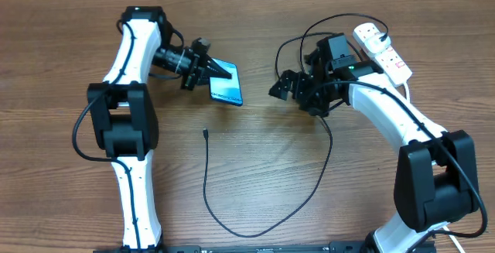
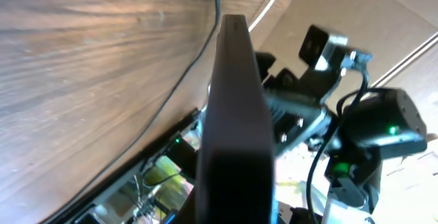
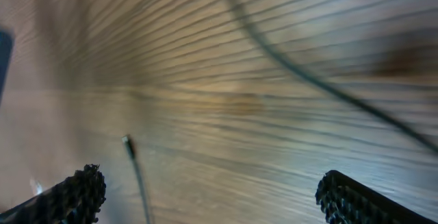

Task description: Plug charger to phone and switch on socket

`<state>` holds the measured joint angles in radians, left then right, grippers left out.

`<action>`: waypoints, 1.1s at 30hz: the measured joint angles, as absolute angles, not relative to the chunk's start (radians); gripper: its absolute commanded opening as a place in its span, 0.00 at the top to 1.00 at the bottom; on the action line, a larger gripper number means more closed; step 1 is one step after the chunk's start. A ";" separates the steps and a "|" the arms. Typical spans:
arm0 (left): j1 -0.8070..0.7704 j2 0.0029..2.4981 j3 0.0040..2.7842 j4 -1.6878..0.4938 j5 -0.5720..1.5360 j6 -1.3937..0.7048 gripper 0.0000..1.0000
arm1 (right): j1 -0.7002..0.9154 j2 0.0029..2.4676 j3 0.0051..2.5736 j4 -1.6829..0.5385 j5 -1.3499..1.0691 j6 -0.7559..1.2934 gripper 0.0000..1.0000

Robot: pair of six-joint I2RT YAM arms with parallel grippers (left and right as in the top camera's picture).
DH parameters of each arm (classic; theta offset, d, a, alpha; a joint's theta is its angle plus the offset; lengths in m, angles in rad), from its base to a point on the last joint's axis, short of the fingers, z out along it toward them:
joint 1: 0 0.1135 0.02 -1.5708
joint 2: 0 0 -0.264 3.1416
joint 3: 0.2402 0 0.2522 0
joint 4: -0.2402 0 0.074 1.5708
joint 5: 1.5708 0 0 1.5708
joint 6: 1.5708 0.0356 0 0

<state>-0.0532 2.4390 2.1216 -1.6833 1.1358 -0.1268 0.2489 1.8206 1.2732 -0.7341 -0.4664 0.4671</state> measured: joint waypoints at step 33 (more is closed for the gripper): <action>-0.164 1.984 2.121 -1.688 1.003 -0.383 0.96 | -0.142 1.821 1.362 -1.021 -0.321 0.388 0.00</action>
